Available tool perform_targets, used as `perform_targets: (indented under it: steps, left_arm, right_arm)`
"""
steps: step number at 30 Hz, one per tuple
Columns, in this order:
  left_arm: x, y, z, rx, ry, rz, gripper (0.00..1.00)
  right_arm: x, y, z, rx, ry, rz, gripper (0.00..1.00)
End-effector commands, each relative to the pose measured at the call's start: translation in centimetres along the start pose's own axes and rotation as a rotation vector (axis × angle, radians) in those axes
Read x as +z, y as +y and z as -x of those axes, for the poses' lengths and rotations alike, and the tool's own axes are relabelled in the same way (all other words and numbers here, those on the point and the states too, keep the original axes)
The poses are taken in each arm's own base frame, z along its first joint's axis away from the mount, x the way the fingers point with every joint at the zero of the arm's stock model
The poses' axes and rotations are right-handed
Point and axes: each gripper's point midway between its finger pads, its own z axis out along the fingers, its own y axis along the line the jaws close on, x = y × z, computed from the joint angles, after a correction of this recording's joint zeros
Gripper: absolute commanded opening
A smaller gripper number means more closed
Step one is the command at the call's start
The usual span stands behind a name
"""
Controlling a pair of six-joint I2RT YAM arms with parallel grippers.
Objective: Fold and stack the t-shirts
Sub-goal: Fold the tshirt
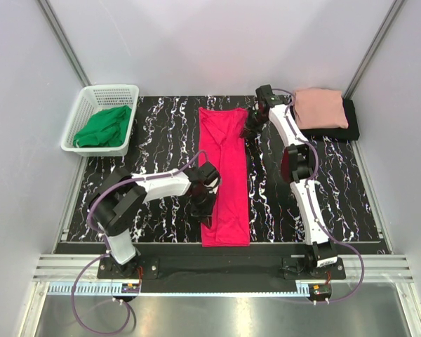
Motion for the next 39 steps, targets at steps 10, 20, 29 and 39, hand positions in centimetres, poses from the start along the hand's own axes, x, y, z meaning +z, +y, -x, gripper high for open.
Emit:
perform_targets:
  steps: [10, 20, 29, 39]
  left_arm:
    - [0.4, 0.4, -1.1, 0.009, 0.017, 0.002, 0.0]
    - [-2.5, 0.4, 1.4, 0.011, -0.134, 0.046, 0.27]
    - [-8.3, 0.4, 4.1, 0.001, -0.296, -0.008, 0.32]
    - [-9.7, 1.5, -0.2, -0.049, -0.299, -0.121, 0.43]
  right_arm:
    - [-0.5, -0.1, 3.0, -0.04, -0.084, 0.063, 0.27]
    - [-8.7, 5.8, 3.1, -0.121, -0.12, 0.22, 0.24]
    - [-22.2, 12.2, 2.3, -0.207, -0.245, 0.356, 0.26]
    - [-25.9, 9.9, -13.1, -0.086, -0.063, 0.219, 0.26]
